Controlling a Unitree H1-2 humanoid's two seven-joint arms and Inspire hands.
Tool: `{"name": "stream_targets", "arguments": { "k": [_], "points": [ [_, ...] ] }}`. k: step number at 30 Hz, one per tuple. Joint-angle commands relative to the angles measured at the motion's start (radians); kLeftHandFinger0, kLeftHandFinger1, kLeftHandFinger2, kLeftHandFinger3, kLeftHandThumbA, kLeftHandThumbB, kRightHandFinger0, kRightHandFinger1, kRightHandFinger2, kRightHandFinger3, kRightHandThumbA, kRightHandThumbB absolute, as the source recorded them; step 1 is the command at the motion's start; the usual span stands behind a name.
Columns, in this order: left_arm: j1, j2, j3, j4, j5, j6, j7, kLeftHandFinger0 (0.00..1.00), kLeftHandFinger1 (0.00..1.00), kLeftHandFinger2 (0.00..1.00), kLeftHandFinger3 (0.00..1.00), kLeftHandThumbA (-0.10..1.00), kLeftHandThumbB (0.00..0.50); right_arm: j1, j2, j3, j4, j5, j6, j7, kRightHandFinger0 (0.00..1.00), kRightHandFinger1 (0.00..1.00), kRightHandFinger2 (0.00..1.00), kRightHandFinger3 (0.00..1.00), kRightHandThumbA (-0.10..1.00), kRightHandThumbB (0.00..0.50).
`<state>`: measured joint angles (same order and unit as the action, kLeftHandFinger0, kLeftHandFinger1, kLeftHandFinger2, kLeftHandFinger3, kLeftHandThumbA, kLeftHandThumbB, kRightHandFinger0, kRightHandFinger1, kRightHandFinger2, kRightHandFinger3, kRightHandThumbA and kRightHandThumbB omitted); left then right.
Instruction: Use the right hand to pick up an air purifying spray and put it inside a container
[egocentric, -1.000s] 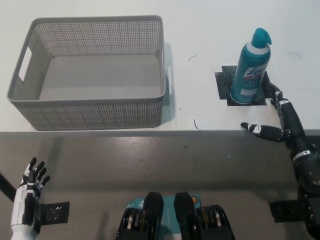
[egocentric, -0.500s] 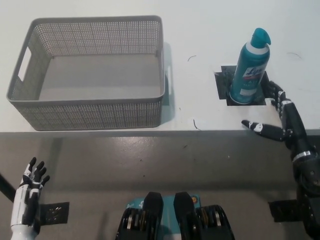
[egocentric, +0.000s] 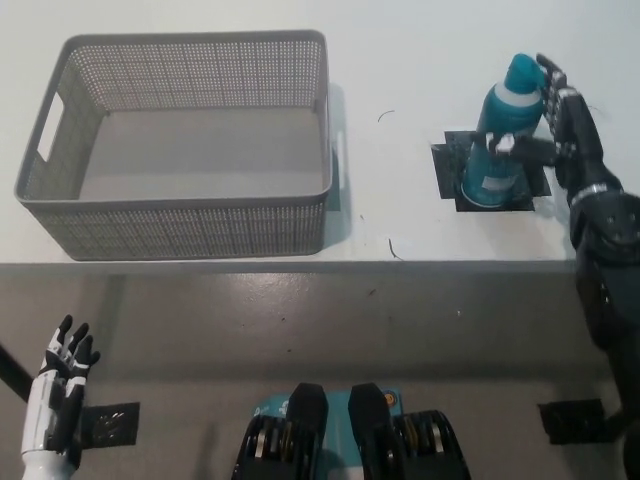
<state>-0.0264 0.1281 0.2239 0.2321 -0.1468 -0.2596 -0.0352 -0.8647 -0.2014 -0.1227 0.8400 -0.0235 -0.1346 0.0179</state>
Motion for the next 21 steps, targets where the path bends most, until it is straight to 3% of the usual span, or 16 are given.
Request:
{"name": "stream_targets", "arguments": {
  "k": [1,6,8,12,13,14,15,16,18,21],
  "points": [
    [-0.012,0.018,-0.008,-0.048,0.005,0.021,0.000,1.00,1.00,1.00,1.00,0.74,0.056,-0.071,0.012,0.000,0.016,0.013,-0.007,-0.037,1.00,1.00,1.00,1.00,1.00,0.500],
    [-0.019,0.034,-0.021,-0.046,0.020,0.028,-0.007,1.00,1.00,1.00,1.00,0.60,0.004,-0.097,0.026,-0.008,0.139,0.032,-0.075,-0.033,1.00,1.00,1.00,1.00,1.00,0.500],
    [-0.026,0.038,-0.025,-0.048,0.020,0.041,-0.009,1.00,1.00,1.00,1.00,0.53,0.000,-0.100,0.033,-0.011,0.176,0.038,-0.075,-0.036,1.00,1.00,1.00,1.00,1.00,0.500],
    [-0.023,0.045,-0.032,-0.053,0.015,0.054,-0.017,1.00,1.00,1.00,1.00,0.48,0.000,-0.109,0.050,-0.041,0.241,0.069,-0.062,-0.049,1.00,1.00,1.00,1.00,0.97,0.500],
    [-0.026,0.044,-0.032,-0.057,0.005,0.062,-0.019,1.00,1.00,1.00,1.00,0.44,0.000,-0.085,0.075,-0.072,0.167,0.077,-0.024,-0.127,1.00,1.00,1.00,1.00,0.41,0.432],
    [-0.027,0.044,-0.033,-0.053,0.009,0.059,-0.016,1.00,1.00,1.00,1.00,0.43,0.000,-0.077,0.102,-0.117,0.134,0.106,-0.021,-0.197,0.88,0.90,1.00,1.00,0.01,0.390],
    [-0.028,0.044,-0.033,-0.050,0.014,0.056,-0.013,1.00,1.00,1.00,1.00,0.43,0.000,-0.077,0.124,-0.166,0.128,0.144,-0.037,-0.239,0.78,0.77,0.87,0.81,-0.08,0.378],
    [-0.030,0.040,-0.029,-0.047,0.006,0.057,-0.010,1.00,1.00,1.00,1.00,0.40,0.000,-0.074,0.126,-0.163,0.127,0.130,-0.042,-0.248,0.45,0.45,0.59,0.64,-0.10,0.333],
    [-0.030,0.036,-0.026,-0.048,0.002,0.060,-0.007,1.00,1.00,1.00,1.00,0.41,0.000,-0.075,0.130,-0.181,0.124,0.136,-0.048,-0.233,0.26,0.30,0.49,0.54,-0.10,0.333],
    [-0.028,0.034,-0.027,-0.063,0.001,0.072,-0.007,1.00,1.00,1.00,1.00,0.43,0.000,-0.069,0.135,-0.195,0.077,0.139,-0.067,-0.207,0.33,0.36,0.47,0.53,-0.10,0.339]
  ]
}}
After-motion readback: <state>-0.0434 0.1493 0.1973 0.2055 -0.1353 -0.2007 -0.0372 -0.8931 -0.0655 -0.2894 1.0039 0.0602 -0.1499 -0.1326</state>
